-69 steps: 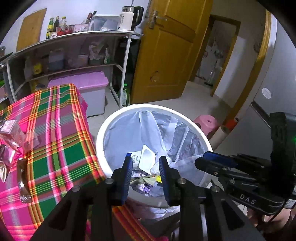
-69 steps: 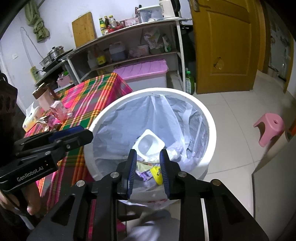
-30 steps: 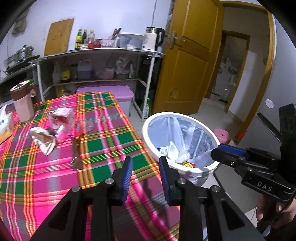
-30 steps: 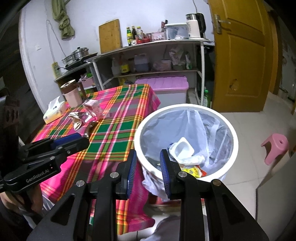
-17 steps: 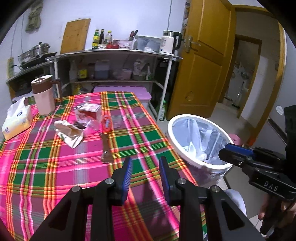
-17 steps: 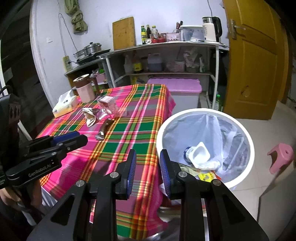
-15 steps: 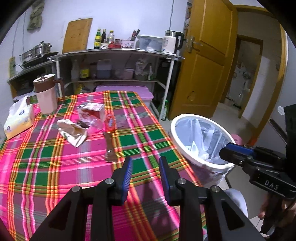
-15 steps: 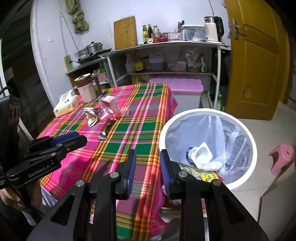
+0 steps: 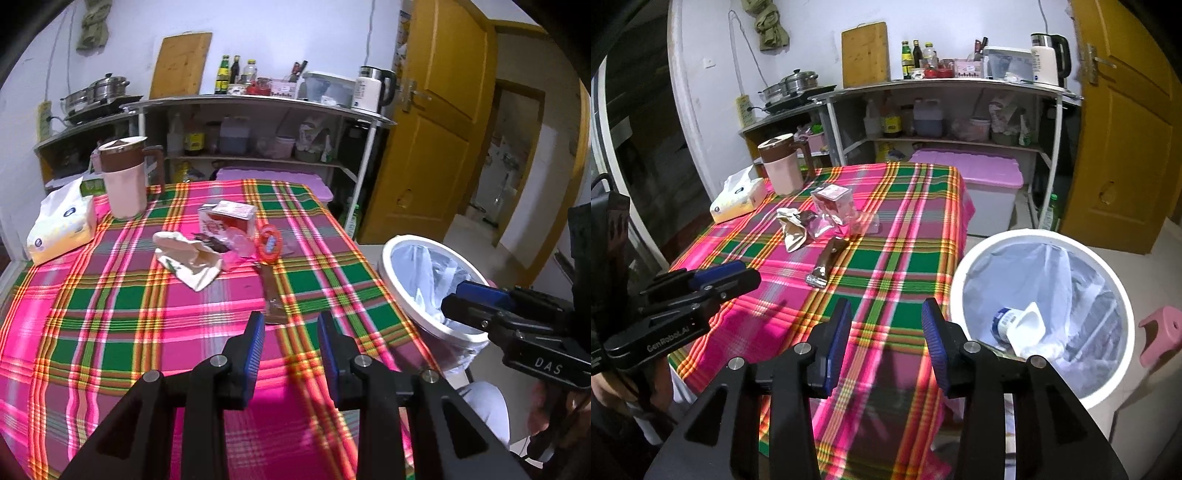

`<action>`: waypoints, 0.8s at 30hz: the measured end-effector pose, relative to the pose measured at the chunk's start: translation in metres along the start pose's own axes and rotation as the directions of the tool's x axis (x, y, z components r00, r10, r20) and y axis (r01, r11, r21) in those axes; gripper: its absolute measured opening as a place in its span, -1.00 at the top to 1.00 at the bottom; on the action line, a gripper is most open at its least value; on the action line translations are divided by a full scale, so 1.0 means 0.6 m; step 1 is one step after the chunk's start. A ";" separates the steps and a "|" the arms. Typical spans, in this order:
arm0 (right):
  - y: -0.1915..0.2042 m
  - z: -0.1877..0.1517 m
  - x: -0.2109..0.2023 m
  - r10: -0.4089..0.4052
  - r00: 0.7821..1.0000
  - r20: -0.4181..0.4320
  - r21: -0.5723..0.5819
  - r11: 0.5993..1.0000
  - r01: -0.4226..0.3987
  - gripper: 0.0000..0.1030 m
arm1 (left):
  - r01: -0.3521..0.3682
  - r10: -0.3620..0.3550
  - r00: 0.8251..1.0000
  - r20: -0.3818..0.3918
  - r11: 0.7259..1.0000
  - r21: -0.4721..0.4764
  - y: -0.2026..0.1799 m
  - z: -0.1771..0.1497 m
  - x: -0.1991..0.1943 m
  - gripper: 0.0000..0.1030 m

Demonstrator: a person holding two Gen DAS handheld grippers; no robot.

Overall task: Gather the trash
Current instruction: 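Grasp the white paper wrapper with the left tool while the right tool grasps the brown wrapper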

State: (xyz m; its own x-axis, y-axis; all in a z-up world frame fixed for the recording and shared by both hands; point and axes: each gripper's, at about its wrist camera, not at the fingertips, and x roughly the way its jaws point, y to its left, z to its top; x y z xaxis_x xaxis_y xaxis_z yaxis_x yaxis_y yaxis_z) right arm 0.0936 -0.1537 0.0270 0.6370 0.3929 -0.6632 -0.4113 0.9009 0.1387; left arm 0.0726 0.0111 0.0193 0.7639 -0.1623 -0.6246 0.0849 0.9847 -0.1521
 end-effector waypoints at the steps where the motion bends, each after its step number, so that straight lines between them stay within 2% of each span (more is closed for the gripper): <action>1: 0.002 0.004 0.006 0.004 1.000 -0.005 -0.004 1.000 -0.004 0.21 | -0.006 0.007 1.000 0.002 1.000 -0.008 0.007 0.001 0.000 0.43; 14: 0.046 0.045 0.104 0.073 0.994 -0.086 -0.011 0.997 -0.074 0.21 | -0.105 0.104 0.995 -0.011 0.988 -0.110 0.117 0.025 0.035 0.41; 24: 0.085 0.061 0.202 0.123 0.981 -0.152 0.018 0.992 -0.121 0.21 | -0.109 0.107 0.994 -0.017 0.976 -0.190 0.174 0.050 0.063 0.23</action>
State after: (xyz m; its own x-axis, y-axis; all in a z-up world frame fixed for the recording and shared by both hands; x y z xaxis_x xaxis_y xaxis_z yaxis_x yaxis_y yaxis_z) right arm 0.1734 -0.0535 -0.0195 0.4753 0.4679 -0.7451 -0.4741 0.8496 0.2310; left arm 0.1298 0.1095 0.0028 0.7577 -0.0566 -0.6501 -0.1215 0.9666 -0.2258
